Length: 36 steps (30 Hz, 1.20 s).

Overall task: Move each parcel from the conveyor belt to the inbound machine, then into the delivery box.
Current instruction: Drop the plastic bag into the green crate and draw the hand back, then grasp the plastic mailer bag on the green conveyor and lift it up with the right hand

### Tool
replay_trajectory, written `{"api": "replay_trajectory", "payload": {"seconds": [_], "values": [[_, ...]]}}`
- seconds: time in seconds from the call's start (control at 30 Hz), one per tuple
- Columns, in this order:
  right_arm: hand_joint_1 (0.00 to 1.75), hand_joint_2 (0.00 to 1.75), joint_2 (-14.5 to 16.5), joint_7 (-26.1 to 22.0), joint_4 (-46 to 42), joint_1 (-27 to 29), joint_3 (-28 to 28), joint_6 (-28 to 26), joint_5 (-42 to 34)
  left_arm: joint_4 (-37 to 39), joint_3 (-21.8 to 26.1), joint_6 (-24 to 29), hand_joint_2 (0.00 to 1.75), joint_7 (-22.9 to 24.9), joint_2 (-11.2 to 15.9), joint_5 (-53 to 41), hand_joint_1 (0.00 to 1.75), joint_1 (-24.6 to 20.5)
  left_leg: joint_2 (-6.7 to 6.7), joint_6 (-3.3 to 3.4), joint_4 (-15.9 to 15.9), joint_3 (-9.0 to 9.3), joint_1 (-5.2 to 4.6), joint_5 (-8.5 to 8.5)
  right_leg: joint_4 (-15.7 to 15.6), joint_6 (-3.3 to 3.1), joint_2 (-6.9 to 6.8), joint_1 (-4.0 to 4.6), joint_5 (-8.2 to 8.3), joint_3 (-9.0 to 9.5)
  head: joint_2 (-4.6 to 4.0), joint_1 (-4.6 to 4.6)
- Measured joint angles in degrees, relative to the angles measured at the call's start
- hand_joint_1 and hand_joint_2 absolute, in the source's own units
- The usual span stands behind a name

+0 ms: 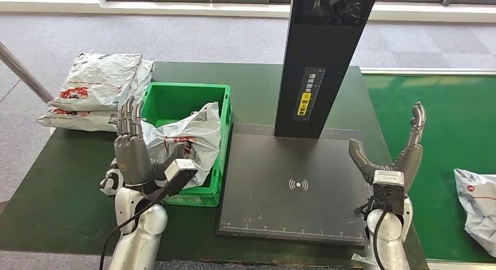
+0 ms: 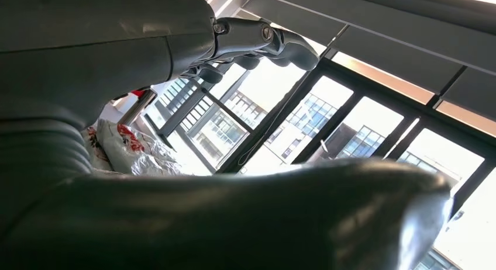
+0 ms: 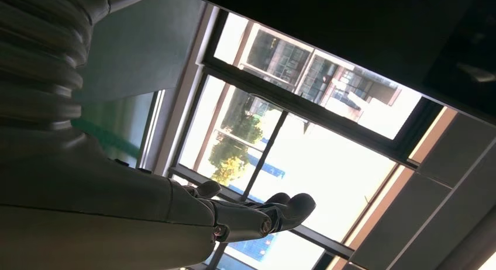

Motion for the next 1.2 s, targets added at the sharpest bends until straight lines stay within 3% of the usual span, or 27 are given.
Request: {"api": "replay_trajectory", "payload": {"seconds": [0.27, 0.43, 0.5, 0.57, 0.63, 0.7, 0.83, 0.87, 0.97, 1.07, 1.13, 1.2], "values": [[0.00, 1.75, -0.2, 0.0, 0.7, -0.7, 0.0, 0.0, 0.1, -7.0, 0.0, 0.0, 0.00, -6.8, 0.0, 8.5, 0.00, 1.0, 0.00, 0.00, 0.0, -0.02, 0.01, 0.00, 0.0, 0.00, 0.00, 0.01, 0.00, -0.01, 0.00, 0.00], [0.00, 1.75, -0.4, 0.0, 1.4, -1.4, 0.0, -0.2, 0.2, -12.1, 0.0, 0.0, 0.00, -7.2, 0.0, 8.9, 0.00, 1.7, -0.01, 0.00, 0.0, -0.02, 0.01, 0.00, 0.0, 0.00, -0.02, 0.01, 0.00, 0.00, 0.00, 0.00], [0.00, 1.75, -0.4, 0.0, 1.6, -1.6, 0.0, -0.3, 0.3, -12.6, -0.1, 0.0, 0.87, -8.4, 0.0, 11.8, 0.00, 1.7, -0.01, 0.00, 0.0, -0.01, 0.01, 0.00, 0.0, 0.00, -0.01, 0.01, 0.00, -0.01, 0.00, 0.01], [0.00, 1.75, -0.4, 0.0, 1.6, -1.7, 0.0, -0.3, 0.3, -12.9, -1.7, -0.2, 1.75, -11.2, 0.2, 21.8, 0.00, 1.8, 0.00, 0.00, 0.0, 0.00, 0.00, 0.00, 0.0, 0.00, -0.01, 0.00, 0.00, -0.01, 0.00, 0.01], [0.00, 1.75, -0.4, 0.0, 1.6, -1.7, -0.1, -0.3, 0.4, -14.1, -5.4, -1.7, 1.75, -12.9, 0.8, 36.0, 0.00, 2.6, 0.00, 0.00, 0.0, -0.01, 0.00, 0.00, 0.0, 0.00, 0.00, 0.00, 0.00, 0.00, 0.00, 0.01], [0.00, 1.75, -0.5, 0.2, 1.8, -1.8, -0.6, -1.0, 1.4, -17.0, -9.4, -7.9, 1.75, -13.2, 1.5, 48.8, 0.00, 4.2, 0.01, 0.01, 0.0, -0.04, 0.00, 0.00, 0.0, 0.00, 0.01, 0.00, 0.00, -0.02, 0.00, 0.01], [0.00, 1.75, -0.6, 3.7, 4.5, -3.1, -3.5, -10.6, 11.1, -25.0, -9.4, -37.2, 1.75, -13.6, 1.3, 69.0, 0.00, 6.6, 0.01, 0.01, 0.0, -0.06, -0.01, -0.04, 0.0, 0.00, 0.01, -0.01, -0.01, -0.04, 0.00, -0.01], [0.00, 1.75, -0.6, 4.8, 5.6, -3.6, -4.3, -13.4, 13.8, -26.4, -8.7, -42.1, 1.75, -13.7, 1.2, 71.8, 0.00, 7.0, 0.00, 0.01, 0.0, -0.06, -0.01, -0.04, 0.0, 0.00, 0.00, 0.00, -0.01, -0.04, 0.00, -0.01], [0.00, 1.75, -0.9, 9.6, 8.9, -5.6, -7.5, -21.1, 25.5, -29.1, -7.3, -48.1, 1.75, -13.7, 1.2, 76.9, 0.00, 7.9, 0.00, 0.01, 0.0, -0.04, -0.01, -0.04, 0.0, 0.00, -0.01, -0.01, -0.02, -0.05, 0.00, -0.01], [0.00, 1.75, -0.6, 17.5, 10.3, -8.1, -14.4, -25.3, 47.5, -29.8, -6.8, -52.4, 1.75, -13.7, 1.1, 81.2, 0.00, 9.0, -0.02, 0.02, 0.0, -0.02, 0.00, -0.03, 0.0, 0.00, -0.05, 0.00, -0.01, -0.03, 0.00, -0.01], [0.00, 1.75, -0.7, 26.6, 10.4, -8.7, -19.1, -25.8, 59.7, -29.5, -6.8, -55.6, 1.75, -13.6, 1.1, 82.8, 0.00, 9.6, -0.12, 0.03, 0.0, -0.02, 0.00, -0.02, 0.0, 0.01, -0.18, 0.00, -0.02, 0.02, 0.00, -0.01], [0.00, 1.75, -2.4, 41.0, 11.1, -8.2, -21.1, -25.9, 65.4, -28.7, -6.8, -58.5, 1.75, -13.6, 1.1, 83.0, 0.00, 10.0, -0.33, 0.05, 0.0, -0.04, 0.00, -0.01, 0.0, 0.06, -0.37, -0.01, -0.07, 0.12, 0.00, 0.00]]}}
